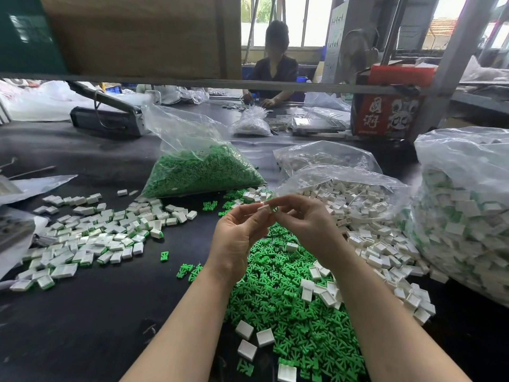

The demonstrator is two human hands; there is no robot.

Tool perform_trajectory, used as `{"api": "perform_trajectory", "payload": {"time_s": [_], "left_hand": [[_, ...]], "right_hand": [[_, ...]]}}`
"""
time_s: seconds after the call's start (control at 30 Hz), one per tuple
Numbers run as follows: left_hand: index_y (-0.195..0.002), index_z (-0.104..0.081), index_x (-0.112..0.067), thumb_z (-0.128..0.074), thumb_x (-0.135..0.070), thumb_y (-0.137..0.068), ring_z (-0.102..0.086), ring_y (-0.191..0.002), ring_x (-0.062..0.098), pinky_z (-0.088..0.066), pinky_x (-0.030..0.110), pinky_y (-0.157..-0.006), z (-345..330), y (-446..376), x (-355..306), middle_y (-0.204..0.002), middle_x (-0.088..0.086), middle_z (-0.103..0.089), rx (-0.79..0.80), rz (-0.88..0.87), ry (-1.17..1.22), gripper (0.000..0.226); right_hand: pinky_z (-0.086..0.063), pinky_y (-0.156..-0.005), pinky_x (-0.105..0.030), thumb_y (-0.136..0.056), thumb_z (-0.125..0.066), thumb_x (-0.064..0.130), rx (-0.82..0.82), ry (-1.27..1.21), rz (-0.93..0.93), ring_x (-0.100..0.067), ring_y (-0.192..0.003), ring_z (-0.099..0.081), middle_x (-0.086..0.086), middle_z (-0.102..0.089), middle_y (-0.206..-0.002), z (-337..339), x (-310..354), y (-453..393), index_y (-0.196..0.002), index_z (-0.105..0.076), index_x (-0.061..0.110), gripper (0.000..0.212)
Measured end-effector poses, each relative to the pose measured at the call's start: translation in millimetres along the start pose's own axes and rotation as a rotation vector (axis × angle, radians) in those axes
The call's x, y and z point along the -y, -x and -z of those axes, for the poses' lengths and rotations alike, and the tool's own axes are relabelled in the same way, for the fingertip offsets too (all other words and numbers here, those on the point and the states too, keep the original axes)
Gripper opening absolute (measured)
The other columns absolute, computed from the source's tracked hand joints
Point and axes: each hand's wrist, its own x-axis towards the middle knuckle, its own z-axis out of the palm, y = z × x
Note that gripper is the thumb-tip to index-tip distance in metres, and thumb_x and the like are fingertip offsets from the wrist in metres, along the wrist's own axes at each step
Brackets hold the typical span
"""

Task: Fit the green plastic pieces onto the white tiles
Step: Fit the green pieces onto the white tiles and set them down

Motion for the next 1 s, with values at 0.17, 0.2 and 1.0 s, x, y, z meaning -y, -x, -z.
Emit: {"api": "perform_trajectory", "payload": {"time_s": [0.17,0.2,1.0], "left_hand": [[-0.075,-0.076,-0.018,-0.078,-0.014,-0.064,-0.065,-0.065,0.007,-0.052,0.017,-0.060,-0.7,-0.7,-0.7,-0.076,-0.001,-0.072,-0.074,0.020,0.033,0.012],[-0.075,-0.075,-0.017,-0.078,-0.013,-0.063,-0.066,-0.066,0.008,-0.053,0.017,-0.059,-0.4,-1.1,-1.2,-0.077,0.001,-0.073,-0.080,0.027,0.060,0.013],[-0.091,-0.071,-0.016,-0.078,-0.021,-0.068,-0.063,-0.071,0.007,-0.048,0.019,-0.066,0.0,0.6,-0.8,-0.079,-0.004,-0.071,-0.029,-0.107,-0.125,0.024]], "right_hand": [[-0.053,-0.067,-0.021,-0.091,-0.064,0.003,-0.115,-0.073,0.013,-0.008,-0.072,-0.067,-0.014,-0.072,-0.087,-1.1,-2.6,-1.5,-0.102,-0.070,0.003,0.013],[-0.050,-0.064,-0.015,-0.091,-0.063,0.004,-0.146,-0.125,0.007,-0.003,-0.071,-0.067,-0.012,-0.073,-0.087,-1.4,-4.1,-1.8,-0.102,-0.070,0.002,0.013],[-0.046,-0.060,-0.009,-0.085,-0.070,0.001,-0.264,-0.331,-0.009,0.000,-0.070,-0.067,-0.002,-0.075,-0.083,-13.7,-4.9,-2.1,-0.096,-0.074,0.002,0.012]]}}
